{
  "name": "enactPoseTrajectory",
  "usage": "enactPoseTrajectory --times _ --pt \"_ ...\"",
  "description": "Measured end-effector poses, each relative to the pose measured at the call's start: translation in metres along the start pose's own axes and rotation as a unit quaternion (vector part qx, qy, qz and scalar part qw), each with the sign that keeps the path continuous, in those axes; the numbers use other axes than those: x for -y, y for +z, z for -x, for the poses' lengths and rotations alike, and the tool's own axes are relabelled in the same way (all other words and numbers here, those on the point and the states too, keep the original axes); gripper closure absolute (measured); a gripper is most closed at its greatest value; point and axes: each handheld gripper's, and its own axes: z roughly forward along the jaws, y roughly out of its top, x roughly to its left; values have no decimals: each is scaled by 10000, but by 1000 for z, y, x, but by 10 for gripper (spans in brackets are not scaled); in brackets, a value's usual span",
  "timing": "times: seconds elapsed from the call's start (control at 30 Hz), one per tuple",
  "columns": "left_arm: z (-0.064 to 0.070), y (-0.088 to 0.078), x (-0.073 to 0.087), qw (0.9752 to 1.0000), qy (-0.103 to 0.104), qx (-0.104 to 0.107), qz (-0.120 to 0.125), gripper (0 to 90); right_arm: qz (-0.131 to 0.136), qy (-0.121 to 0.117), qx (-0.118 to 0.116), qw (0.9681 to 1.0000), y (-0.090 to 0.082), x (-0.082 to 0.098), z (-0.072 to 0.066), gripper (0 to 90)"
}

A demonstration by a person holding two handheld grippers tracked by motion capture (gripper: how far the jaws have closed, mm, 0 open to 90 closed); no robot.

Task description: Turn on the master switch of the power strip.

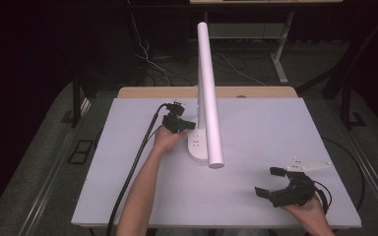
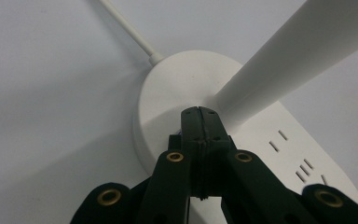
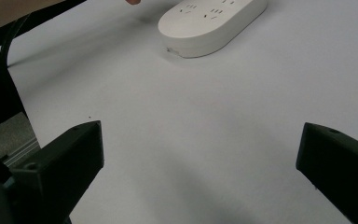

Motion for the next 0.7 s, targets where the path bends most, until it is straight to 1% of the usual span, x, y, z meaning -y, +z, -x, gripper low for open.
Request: enactPoseTrajectory --times 0.07,0.1,0.13,0.17,0.2,0.23,0.27,0.3,0.33,0.37,0.4,0.43,0.47,0.5,0.53,0.57,0.6,0.67,0.7 --pt "1 0 0 10000 10 -13 14 900 -3 15 -3 10000 0 0 0 1" --pt "0 -1 0 10000 76 -29 -51 900 -5 12 -5 10000 0 0 0 1" --pt "1 0 -1 10000 69 -25 -48 900 -11 3 -3 10000 1 0 1 1" --pt "-1 -2 -2 9997 213 -28 -142 900 -15 1 0 10000 1 0 1 1" --pt "0 -3 -2 9996 232 -36 -158 900 -17 -2 0 10000 1 0 1 1" --pt "2 -2 -2 9999 105 -64 -47 900 -11 -5 -2 10000 1 0 1 1" --pt "1 -3 -3 9997 195 -86 -111 900 -12 -2 -6 10000 1 0 1 1" --pt "-2 -6 -3 9989 373 -103 -269 900 -15 0 -8 10000 1 0 1 1" --pt "-3 -6 -3 9990 339 -130 -249 900 -17 7 -14 10000 2 0 1 1" --pt "-4 -8 -4 9992 331 -95 -213 900 -23 28 -19 10000 2 0 1 1" --pt "-4 -8 -4 9995 262 -137 -119 900 -25 34 -14 10000 2 0 1 1" --pt "-5 -8 -4 9993 301 -168 -128 900 -27 41 -14 10000 2 0 1 1" --pt "-7 -9 -4 9989 381 -165 -202 900 -35 37 -13 10000 2 0 1 1" --pt "-5 -6 -3 9997 195 -152 -25 900 -33 37 -3 10000 2 0 1 1" --pt "-9 -9 -3 9989 405 -128 -209 900 -34 40 -1 10000 2 0 2 1" --pt "-6 -8 -2 9997 202 -107 -32 900 -35 45 -1 10000 2 0 2 1" --pt "-8 -10 -3 9992 360 -103 -143 900 -34 24 -3 10000 2 0 2 1" --pt "-8 -13 -4 9993 366 -82 -95 899 -31 49 -2 10000 2 1 3 1" --pt "-10 -17 -5 9977 619 -78 -259 899 -35 66 -3 10000 2 1 3 1"
